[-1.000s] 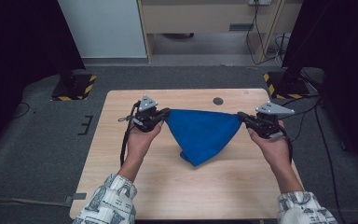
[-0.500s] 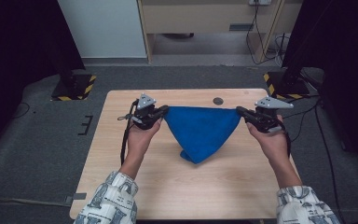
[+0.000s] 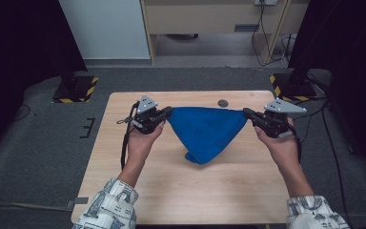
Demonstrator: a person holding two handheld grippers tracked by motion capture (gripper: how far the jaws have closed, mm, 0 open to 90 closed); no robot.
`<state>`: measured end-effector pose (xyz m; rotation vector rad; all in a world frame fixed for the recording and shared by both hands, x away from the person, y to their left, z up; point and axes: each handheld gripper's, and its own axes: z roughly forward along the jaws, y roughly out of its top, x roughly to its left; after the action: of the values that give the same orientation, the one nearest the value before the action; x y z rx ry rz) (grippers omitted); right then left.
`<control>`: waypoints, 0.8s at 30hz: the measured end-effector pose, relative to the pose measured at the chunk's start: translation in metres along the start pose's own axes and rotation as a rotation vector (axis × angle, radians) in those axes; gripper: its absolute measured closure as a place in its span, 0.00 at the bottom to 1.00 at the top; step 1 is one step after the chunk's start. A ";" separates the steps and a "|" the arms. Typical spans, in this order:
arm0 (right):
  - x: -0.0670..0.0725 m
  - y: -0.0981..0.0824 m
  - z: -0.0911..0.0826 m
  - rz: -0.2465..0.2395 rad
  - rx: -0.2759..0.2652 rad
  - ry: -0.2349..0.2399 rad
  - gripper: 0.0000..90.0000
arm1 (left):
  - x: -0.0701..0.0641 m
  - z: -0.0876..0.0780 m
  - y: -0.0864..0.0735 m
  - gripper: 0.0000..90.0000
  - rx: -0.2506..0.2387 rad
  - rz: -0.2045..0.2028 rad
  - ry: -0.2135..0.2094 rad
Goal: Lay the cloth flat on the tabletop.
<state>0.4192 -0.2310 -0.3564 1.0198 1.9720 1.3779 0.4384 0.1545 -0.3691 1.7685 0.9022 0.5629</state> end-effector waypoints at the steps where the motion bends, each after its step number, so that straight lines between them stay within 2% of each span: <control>1: 0.000 0.000 -0.001 0.001 -0.004 0.001 1.00 | -0.001 -0.002 0.001 0.97 -0.004 -0.002 -0.002; 7: 0.006 0.005 -0.012 -0.018 -0.025 0.004 1.00 | -0.004 -0.011 0.006 0.97 -0.023 0.007 -0.004; 24: 0.014 0.015 -0.038 -0.025 -0.083 0.009 1.00 | -0.015 -0.043 0.016 0.97 -0.072 0.041 -0.008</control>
<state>0.3864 -0.2372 -0.3288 0.9500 1.9106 1.4409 0.4029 0.1646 -0.3380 1.7263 0.8323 0.6072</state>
